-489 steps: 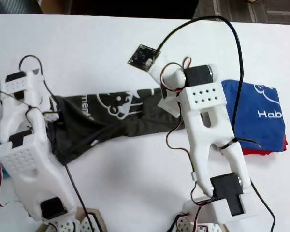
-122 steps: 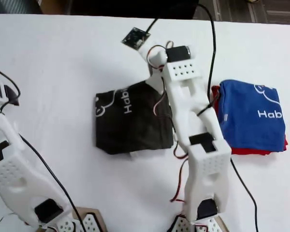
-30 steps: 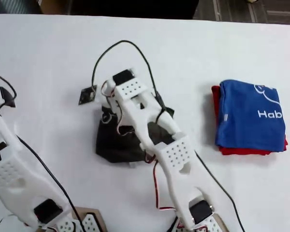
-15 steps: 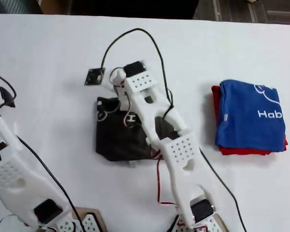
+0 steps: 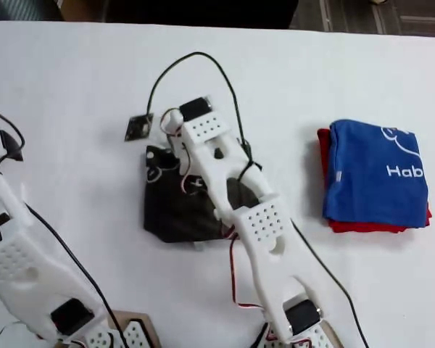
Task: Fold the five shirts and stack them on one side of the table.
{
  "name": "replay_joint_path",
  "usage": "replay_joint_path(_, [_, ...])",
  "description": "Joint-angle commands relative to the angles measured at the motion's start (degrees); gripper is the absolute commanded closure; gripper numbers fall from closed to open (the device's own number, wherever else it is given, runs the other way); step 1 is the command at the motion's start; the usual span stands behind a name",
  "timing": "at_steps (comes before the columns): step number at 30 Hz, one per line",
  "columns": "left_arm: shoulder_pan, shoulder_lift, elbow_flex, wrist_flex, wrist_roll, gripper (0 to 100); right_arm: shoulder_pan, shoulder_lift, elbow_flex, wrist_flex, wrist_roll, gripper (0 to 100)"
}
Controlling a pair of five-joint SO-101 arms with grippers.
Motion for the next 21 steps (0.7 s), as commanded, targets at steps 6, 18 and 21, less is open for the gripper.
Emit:
replay_joint_path(6, [-0.6, -4.2, -0.2, 0.1, -0.1, 76, 0.8, 0.0, -0.5, 2.2, 0.8, 97.6])
replay_joint_path(18, [-0.2, -3.9, -0.1, 0.1, -0.1, 76, 7.0, -16.7, 13.0, 2.3, -22.2, 97.7])
replay_joint_path(21, [1.1, -3.9, 0.0, 1.0, 0.0, 76, 8.5, -19.6, 20.2, 1.5, -29.2, 97.7])
